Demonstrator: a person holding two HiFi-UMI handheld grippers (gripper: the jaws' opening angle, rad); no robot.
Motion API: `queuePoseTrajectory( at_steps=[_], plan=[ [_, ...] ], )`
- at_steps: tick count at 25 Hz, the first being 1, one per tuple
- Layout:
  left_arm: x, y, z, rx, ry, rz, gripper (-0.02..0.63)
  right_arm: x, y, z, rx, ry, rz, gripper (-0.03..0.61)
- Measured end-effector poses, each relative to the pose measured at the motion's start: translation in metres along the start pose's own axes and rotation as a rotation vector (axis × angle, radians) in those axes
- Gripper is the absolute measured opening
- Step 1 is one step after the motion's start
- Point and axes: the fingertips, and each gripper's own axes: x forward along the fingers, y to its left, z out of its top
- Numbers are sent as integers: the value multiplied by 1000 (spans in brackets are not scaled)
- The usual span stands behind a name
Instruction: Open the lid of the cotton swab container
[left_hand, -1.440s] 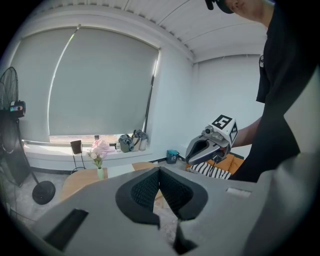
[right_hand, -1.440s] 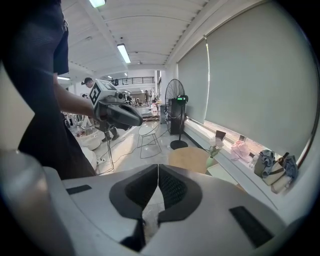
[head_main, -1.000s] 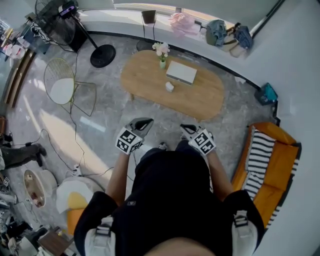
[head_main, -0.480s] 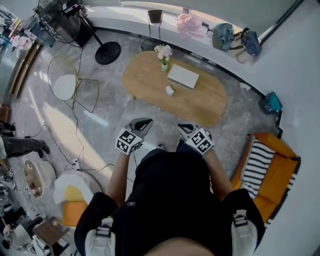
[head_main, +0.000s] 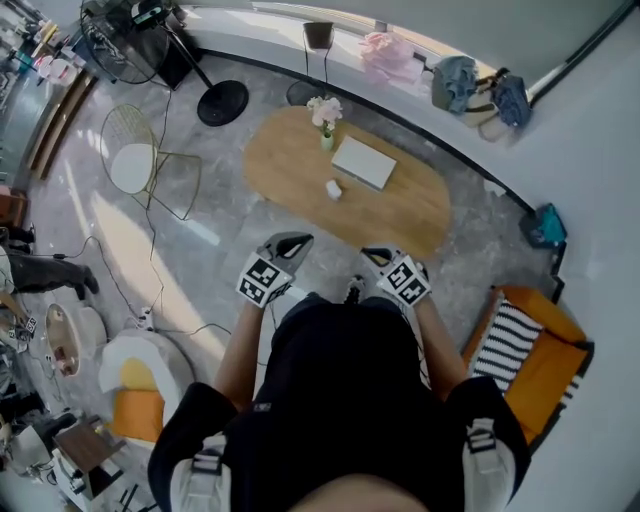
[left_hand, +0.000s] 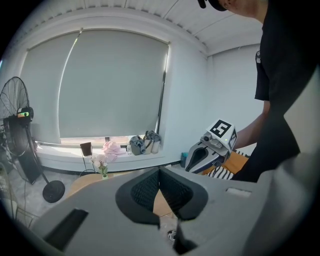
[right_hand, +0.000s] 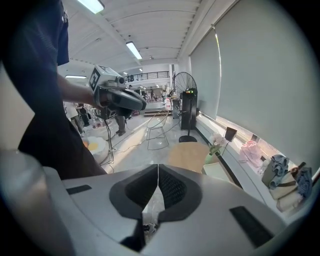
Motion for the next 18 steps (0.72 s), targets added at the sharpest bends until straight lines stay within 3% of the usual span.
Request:
queuePoseTrajectory(
  at_steps=[8,18],
  plan=[
    [12,0,-2,-40,-8,65,0,0,-16,-8,-41,3,55,-3],
    [21,24,5,-47,-12,65,0,15,-37,1,-33,9,59,-3]
  ],
)
